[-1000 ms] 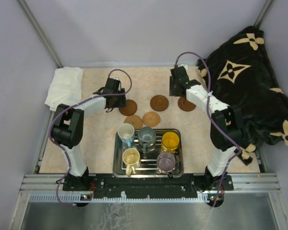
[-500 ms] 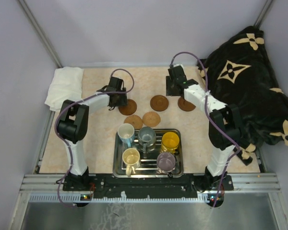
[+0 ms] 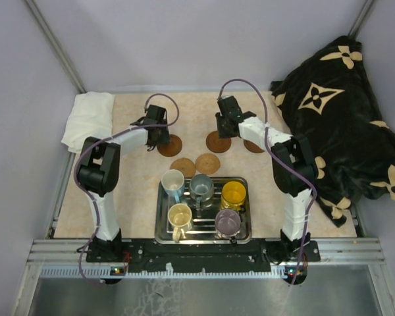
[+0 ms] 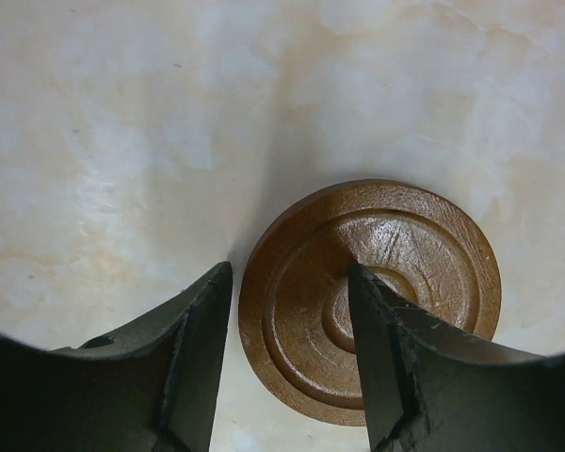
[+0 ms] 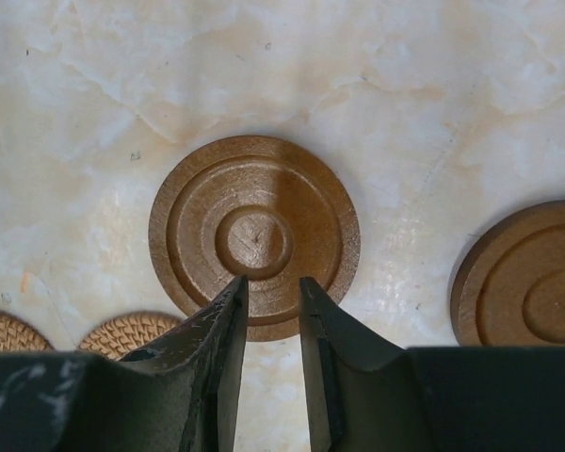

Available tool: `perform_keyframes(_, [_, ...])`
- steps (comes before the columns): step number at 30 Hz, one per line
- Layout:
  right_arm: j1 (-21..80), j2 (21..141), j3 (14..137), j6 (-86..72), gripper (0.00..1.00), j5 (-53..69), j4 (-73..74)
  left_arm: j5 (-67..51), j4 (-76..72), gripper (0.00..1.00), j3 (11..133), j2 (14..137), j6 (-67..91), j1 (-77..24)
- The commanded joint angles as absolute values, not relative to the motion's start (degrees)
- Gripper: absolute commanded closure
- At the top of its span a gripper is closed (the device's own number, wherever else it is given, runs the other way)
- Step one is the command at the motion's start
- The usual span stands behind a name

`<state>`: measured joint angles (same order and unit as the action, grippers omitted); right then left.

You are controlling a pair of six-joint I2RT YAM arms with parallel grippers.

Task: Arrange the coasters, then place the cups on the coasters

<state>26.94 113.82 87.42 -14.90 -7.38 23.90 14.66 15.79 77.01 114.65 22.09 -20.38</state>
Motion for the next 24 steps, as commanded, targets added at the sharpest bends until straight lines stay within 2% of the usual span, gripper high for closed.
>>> perform_keyframes(1, [27.9, 114.99, 91.06, -14.04, 0.71, -5.76, 23.2, 17.41, 22.58, 0.41, 74.93, 115.88, 23.24, -15.81])
perform_keyframes(14, [28.56, 119.6, 90.41, -14.19, 0.73, -6.18, 24.37, 15.8, 21.9, 0.38, 73.47, 113.18, 23.21, -10.99])
perform_keyframes(24, [28.49, 120.91, 88.92, -15.0, 0.74, -12.83, 26.96, 14.73, 22.06, 0.37, 73.47, 113.81, 23.07, -10.99])
